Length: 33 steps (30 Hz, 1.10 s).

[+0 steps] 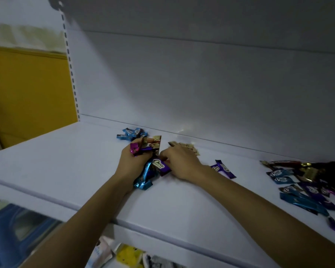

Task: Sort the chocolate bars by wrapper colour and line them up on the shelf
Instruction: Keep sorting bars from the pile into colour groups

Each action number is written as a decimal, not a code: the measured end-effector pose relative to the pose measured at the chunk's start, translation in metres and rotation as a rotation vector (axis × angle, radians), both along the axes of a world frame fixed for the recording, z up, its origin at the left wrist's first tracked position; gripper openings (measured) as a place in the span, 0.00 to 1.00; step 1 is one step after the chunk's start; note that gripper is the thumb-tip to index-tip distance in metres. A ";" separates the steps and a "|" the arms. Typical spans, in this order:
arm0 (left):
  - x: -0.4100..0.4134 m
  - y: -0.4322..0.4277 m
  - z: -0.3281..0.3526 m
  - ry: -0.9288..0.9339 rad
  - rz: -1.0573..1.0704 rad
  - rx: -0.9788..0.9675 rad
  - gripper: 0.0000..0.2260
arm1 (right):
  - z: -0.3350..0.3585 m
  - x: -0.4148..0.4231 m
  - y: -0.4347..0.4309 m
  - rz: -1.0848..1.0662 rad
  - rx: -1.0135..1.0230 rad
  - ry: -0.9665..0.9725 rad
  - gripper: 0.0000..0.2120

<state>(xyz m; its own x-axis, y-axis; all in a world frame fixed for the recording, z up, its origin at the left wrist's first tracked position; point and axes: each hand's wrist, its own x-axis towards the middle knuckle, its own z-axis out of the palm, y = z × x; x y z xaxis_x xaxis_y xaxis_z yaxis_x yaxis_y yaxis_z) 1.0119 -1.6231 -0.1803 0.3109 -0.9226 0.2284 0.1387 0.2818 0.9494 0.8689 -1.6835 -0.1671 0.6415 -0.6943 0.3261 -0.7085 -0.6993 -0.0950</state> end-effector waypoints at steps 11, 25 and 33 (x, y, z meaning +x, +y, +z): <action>0.066 0.047 0.026 -0.135 0.147 0.002 0.12 | -0.003 0.015 0.056 0.092 -0.271 0.189 0.18; 0.088 0.068 0.004 -0.188 0.119 0.010 0.15 | -0.011 0.068 0.051 0.143 0.530 -0.381 0.19; 0.027 0.046 0.004 -0.293 -0.010 -0.088 0.15 | 0.015 0.035 0.043 0.015 0.793 -0.917 0.08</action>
